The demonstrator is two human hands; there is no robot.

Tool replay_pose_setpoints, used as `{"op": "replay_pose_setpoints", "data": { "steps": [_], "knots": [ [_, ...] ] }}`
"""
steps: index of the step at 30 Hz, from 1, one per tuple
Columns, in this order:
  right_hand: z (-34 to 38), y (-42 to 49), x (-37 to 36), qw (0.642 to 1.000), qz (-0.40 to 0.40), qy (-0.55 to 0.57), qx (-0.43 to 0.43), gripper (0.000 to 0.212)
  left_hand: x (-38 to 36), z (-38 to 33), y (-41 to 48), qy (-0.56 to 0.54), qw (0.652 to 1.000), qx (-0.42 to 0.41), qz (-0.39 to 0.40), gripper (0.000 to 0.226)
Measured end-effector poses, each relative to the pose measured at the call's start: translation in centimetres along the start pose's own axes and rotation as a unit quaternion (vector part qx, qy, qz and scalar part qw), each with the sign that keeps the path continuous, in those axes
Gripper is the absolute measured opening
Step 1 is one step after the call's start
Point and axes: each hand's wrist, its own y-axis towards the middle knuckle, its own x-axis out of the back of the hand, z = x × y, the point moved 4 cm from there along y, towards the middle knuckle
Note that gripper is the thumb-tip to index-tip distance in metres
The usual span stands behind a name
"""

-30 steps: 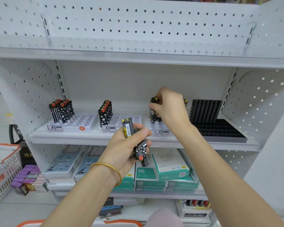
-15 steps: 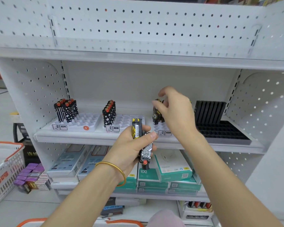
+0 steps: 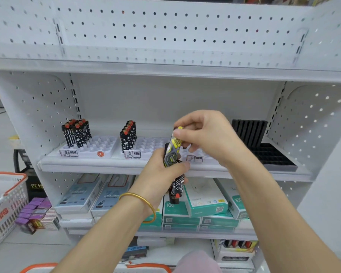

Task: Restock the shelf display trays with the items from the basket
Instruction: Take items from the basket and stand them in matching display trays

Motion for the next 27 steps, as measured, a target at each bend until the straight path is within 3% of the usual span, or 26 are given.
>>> {"op": "replay_pose_setpoints", "data": {
  "steps": [4, 8, 15, 27],
  "knots": [
    [-0.9, 0.7, 2.6, 0.994, -0.077, 0.081, -0.007, 0.013, 0.2, 0.7, -0.1, -0.042, 0.999, 0.031, -0.005, 0.011],
    [-2.3, 1.7, 4.9, 0.988, -0.136, -0.069, 0.031, 0.017, 0.0, 0.4, -0.3, -0.084, 0.996, 0.038, 0.013, 0.006],
    [-2.5, 2.5, 3.5, 0.951, -0.122, -0.267, 0.093, 0.018, -0.6, 0.1, -0.6, -0.135, 0.989, 0.054, 0.039, 0.008],
    [-2.7, 3.1, 3.1, 0.925, -0.13, -0.343, 0.1, 0.023, -0.6, -0.1, -0.6, -0.166, 0.983, 0.058, 0.057, 0.015]
  ]
}}
